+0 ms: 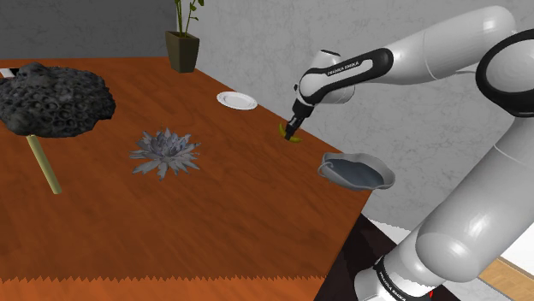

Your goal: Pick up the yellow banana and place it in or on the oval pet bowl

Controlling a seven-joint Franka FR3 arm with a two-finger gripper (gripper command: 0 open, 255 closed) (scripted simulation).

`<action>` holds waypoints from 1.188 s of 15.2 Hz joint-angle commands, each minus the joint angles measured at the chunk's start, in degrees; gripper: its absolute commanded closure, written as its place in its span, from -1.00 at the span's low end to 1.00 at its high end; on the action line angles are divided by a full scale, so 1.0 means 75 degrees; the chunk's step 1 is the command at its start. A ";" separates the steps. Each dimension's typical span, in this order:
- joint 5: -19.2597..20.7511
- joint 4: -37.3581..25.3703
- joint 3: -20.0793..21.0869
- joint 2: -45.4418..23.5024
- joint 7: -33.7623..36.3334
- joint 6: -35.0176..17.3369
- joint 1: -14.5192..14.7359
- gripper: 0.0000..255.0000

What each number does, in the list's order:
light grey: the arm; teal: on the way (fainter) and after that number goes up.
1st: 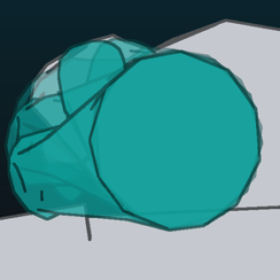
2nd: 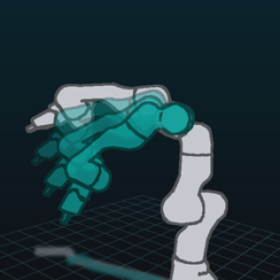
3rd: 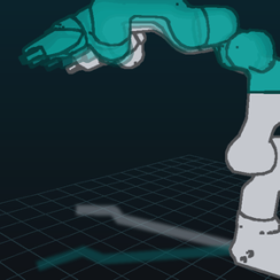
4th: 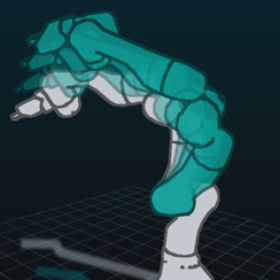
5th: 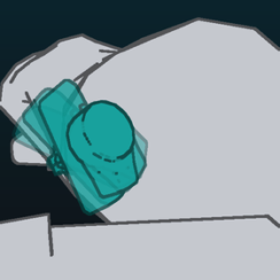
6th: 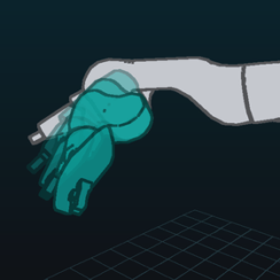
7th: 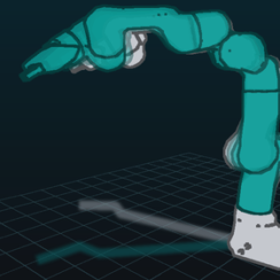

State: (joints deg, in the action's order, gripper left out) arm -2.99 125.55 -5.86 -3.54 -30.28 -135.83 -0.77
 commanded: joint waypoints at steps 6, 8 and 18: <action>0.0077 -0.0326 -0.0005 0.0346 0.0069 0.0668 0.0003 1.00; 0.0096 -0.0435 -0.0005 0.0437 0.0086 0.0867 0.0004 1.00; 0.0166 -0.1080 -0.0001 0.0794 0.0156 0.1866 0.0004 1.00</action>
State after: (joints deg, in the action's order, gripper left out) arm -1.82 118.01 -5.89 1.98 -29.22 -122.83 -0.75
